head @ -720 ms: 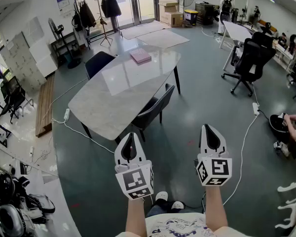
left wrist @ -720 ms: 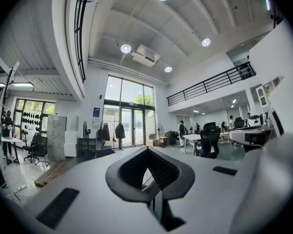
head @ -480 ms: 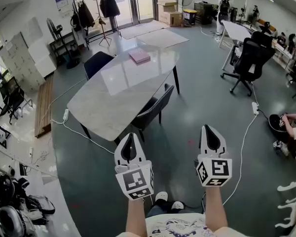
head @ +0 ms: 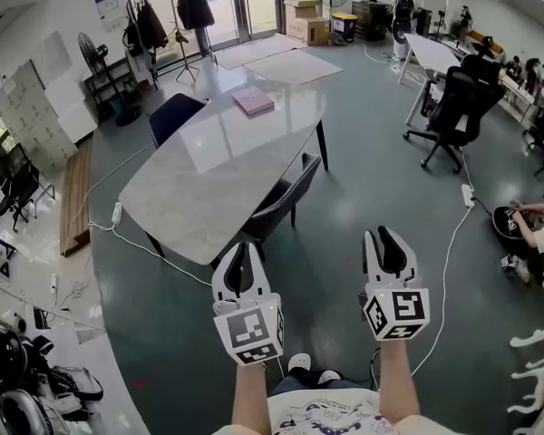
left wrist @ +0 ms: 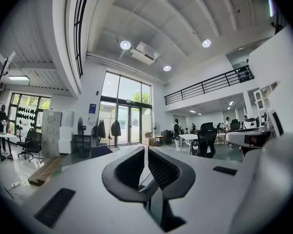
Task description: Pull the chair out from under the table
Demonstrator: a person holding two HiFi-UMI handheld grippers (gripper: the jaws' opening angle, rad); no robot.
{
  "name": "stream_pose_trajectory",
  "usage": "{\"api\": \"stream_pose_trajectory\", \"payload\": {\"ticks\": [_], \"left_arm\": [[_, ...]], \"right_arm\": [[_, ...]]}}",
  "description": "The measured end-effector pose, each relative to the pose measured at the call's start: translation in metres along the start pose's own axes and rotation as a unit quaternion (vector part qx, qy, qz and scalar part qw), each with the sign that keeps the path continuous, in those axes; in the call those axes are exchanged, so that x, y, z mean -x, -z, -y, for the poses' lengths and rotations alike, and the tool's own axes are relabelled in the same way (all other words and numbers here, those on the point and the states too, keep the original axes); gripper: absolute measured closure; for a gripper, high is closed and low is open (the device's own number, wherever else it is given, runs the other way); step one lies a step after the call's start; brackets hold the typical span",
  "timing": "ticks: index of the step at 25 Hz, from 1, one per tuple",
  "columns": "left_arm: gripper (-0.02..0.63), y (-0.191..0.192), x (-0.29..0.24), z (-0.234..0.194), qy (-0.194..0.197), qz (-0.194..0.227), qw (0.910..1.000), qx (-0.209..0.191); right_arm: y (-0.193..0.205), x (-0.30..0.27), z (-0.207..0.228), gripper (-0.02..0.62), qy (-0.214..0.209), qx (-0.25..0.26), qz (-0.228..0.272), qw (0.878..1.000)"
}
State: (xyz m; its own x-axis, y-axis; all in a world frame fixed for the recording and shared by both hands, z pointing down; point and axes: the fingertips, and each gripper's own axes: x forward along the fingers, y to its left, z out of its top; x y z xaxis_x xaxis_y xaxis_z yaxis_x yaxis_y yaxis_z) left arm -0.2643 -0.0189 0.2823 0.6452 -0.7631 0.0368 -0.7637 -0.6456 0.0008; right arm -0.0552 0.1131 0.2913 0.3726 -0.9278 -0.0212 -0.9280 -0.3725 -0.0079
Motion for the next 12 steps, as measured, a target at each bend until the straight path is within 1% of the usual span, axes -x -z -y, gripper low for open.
{"api": "stream_pose_trajectory", "payload": {"ticks": [1,2,3,4,5,8,12], "left_arm": [[0.58,0.0,-0.005,-0.002,0.006,0.001,1.0,0.007],[0.537,0.001,-0.009,-0.003,0.013,0.002,0.9998,0.013],[0.465,0.001,-0.014,-0.004,0.021,0.003,0.9996,0.018],[0.413,0.001,-0.019,-0.005,0.03,0.004,0.9993,0.022],[0.403,0.002,-0.023,-0.007,0.037,0.003,0.9991,0.022],[0.403,0.005,-0.034,-0.01,0.047,-0.003,0.9988,0.012],[0.403,0.009,-0.05,-0.009,0.056,-0.008,0.9983,0.011]], "right_arm": [[0.002,-0.005,-0.003,0.468,-0.006,0.0,-0.002,1.0],[0.003,-0.01,-0.006,0.443,-0.01,-0.001,-0.005,1.0],[0.005,-0.014,-0.009,0.425,-0.013,-0.002,-0.008,1.0],[0.006,-0.018,-0.013,0.41,-0.014,-0.002,-0.011,1.0],[0.008,-0.022,-0.016,0.405,-0.015,-0.001,-0.013,1.0],[0.01,-0.031,-0.022,0.394,-0.015,0.005,-0.019,1.0],[0.013,-0.043,-0.016,0.393,-0.012,0.006,-0.025,1.0]]}}
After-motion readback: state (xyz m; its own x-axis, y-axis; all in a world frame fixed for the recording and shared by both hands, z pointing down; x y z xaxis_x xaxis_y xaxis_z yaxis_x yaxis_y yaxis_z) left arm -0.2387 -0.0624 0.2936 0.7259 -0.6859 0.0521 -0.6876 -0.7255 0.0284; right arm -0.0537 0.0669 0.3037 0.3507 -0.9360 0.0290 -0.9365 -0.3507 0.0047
